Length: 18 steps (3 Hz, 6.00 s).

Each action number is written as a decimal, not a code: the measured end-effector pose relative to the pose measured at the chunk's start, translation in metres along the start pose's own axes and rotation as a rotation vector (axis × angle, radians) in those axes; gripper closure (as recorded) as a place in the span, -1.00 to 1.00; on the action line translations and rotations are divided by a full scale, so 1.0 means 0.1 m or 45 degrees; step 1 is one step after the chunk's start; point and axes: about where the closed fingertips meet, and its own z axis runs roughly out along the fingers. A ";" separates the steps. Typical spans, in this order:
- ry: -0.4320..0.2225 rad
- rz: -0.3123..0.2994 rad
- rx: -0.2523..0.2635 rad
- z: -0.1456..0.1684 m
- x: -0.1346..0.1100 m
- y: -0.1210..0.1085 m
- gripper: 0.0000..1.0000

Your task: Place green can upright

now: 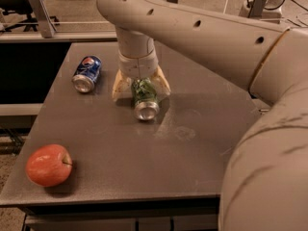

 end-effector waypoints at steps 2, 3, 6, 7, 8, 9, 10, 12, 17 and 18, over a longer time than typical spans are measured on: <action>-0.008 -0.005 -0.027 -0.01 -0.01 0.01 0.28; -0.008 -0.006 -0.027 -0.02 -0.01 0.01 0.77; -0.338 -0.468 -0.422 -0.96 0.12 0.10 1.00; -0.482 -0.514 -0.720 -1.18 -0.08 -0.01 1.00; -0.535 -0.532 -0.850 -1.26 -0.10 -0.20 1.00; -0.523 -0.585 -0.785 -1.24 -0.14 -0.18 1.00; -0.511 -0.776 -0.781 -1.31 -0.24 -0.12 1.00; -0.679 -1.323 -0.962 -1.87 -0.14 -0.17 1.00; -1.273 -1.658 -1.048 -1.98 0.05 -0.54 1.00; -1.446 -1.733 -0.992 -1.96 0.12 -0.64 1.00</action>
Offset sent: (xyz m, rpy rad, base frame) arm -0.0022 -0.0016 0.0062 0.0770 0.0075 0.0216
